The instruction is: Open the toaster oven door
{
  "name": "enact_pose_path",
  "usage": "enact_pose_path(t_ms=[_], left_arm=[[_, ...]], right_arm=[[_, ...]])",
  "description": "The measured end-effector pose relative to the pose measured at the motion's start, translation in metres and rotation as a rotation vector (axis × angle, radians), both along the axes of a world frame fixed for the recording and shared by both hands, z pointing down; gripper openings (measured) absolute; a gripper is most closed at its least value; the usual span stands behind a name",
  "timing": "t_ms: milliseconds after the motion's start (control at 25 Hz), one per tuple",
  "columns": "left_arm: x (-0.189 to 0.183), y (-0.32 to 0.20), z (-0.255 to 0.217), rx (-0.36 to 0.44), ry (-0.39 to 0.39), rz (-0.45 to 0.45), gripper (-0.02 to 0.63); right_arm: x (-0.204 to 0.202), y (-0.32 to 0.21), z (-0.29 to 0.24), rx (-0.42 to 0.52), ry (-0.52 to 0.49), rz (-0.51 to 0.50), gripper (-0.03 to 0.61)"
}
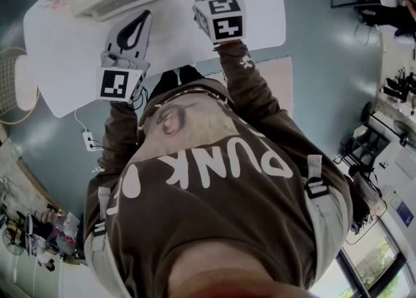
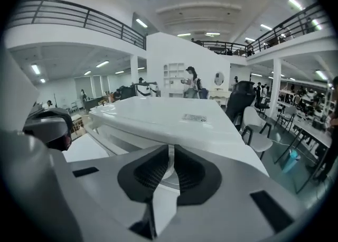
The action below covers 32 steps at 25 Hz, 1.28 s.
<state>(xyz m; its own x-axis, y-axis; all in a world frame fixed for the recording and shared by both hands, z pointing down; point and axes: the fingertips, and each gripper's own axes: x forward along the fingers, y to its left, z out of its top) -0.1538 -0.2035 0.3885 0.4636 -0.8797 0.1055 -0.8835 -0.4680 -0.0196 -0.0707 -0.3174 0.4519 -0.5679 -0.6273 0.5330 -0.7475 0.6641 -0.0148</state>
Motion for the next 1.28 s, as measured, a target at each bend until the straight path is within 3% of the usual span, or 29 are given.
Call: enact_pose_path(t_ms=[440, 720, 1000, 1280], left_arm=[[0.0, -0.006, -0.008, 0.01, 0.005, 0.004, 0.003], [-0.007, -0.007, -0.006, 0.01, 0.001, -0.004, 0.003], [-0.009, -0.007, -0.004, -0.014, -0.002, -0.024, 0.003], [-0.01, 0.0, -0.005, -0.015, -0.008, -0.035, 0.003]], right_arm=[[0.025, 0.043, 0.011, -0.087, -0.062, -0.011, 0.037], [0.047, 0.095, 0.052, -0.239, -0.045, -0.047, 0.055], [0.06, 0.128, 0.086, -0.298, 0.026, -0.065, 0.067], [0.072, 0.164, 0.165, -0.477, 0.108, -0.083, 0.094]])
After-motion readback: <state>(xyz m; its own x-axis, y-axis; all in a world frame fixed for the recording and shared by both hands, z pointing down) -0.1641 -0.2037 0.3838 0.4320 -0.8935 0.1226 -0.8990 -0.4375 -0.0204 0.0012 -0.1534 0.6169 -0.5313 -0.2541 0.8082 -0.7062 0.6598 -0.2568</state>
